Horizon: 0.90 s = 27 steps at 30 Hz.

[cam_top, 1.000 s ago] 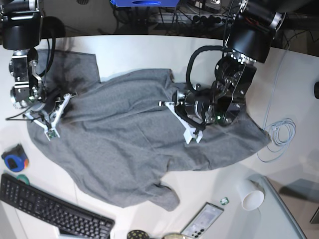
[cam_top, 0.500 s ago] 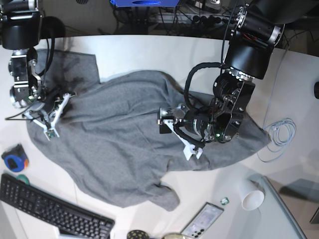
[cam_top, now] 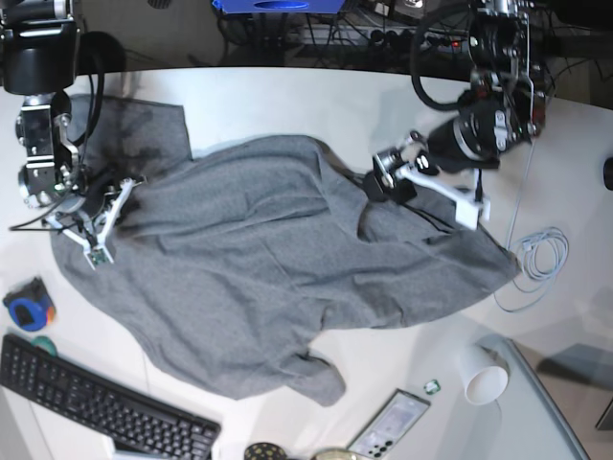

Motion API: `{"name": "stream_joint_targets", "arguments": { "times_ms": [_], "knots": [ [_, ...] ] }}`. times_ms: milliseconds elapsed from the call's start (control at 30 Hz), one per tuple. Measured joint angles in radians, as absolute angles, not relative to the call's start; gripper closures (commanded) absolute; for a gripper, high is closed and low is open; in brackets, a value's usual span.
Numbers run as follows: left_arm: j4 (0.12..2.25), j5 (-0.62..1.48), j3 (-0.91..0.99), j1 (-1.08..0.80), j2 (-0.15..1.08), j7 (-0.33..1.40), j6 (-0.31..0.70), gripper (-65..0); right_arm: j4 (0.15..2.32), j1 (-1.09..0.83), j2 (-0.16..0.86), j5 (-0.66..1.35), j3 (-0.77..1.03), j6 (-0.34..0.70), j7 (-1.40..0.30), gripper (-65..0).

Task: Layout the t-shirt on the table in an organized manner, then fold the t-shirt properly
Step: 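Grasp the shirt fabric in the middle with the left gripper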

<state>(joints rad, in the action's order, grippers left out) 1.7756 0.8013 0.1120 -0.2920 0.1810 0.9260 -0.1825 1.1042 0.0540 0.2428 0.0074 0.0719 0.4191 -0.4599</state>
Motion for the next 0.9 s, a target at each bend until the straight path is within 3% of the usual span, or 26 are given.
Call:
{"name": "stream_joint_targets", "arguments": {
  "times_ms": [167,300,567,900],
  "knots": [
    [1.72,0.797,0.113,-0.376,0.182,0.692,-0.167,-57.8,1.104,0.055,0.24,0.005,0.072,0.419,-0.464,-0.3],
    [1.636,0.801,0.115,-0.364,0.176,0.606,-0.053,-57.8,1.104,0.055,0.24,0.003,0.072,0.419,-0.463,-0.3],
    [1.539,0.696,0.109,-0.308,0.14,0.568,-0.046,-57.6,1.103,0.057,0.241,0.003,0.072,0.419,-0.464,-0.3],
    [1.525,0.681,-0.035,-0.213,0.127,0.579,-0.045,-57.6,1.101,0.059,0.241,0.003,0.076,0.419,-0.464,-0.3]
  ]
}}
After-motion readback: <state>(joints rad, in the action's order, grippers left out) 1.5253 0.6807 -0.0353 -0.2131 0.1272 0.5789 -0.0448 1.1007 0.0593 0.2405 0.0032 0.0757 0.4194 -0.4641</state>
